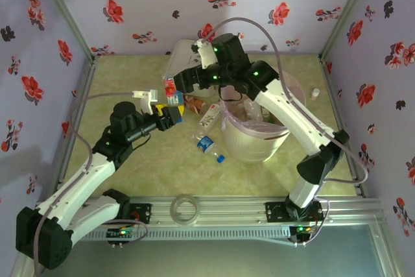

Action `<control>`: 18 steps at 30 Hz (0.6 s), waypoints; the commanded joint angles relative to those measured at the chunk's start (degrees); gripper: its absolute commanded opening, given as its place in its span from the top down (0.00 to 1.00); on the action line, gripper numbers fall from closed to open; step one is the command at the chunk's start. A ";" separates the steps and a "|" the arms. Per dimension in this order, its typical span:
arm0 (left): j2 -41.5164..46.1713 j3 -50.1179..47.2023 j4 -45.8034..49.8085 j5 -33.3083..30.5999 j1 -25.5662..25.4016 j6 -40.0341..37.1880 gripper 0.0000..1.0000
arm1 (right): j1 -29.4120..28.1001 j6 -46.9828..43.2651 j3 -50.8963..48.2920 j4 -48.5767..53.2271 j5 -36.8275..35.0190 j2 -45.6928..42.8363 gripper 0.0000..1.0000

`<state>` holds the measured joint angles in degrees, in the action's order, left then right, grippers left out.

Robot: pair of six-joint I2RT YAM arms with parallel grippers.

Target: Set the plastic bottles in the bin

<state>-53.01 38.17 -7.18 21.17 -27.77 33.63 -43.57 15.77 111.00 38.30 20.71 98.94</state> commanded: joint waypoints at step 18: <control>-0.77 -1.31 -13.59 9.31 -0.62 1.12 0.78 | 3.83 7.55 -3.31 -13.51 23.41 2.77 0.11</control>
<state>-53.36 37.95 -16.84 28.60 -28.12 34.13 -41.12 19.70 110.26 30.85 38.87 103.20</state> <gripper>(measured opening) 0.603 0.900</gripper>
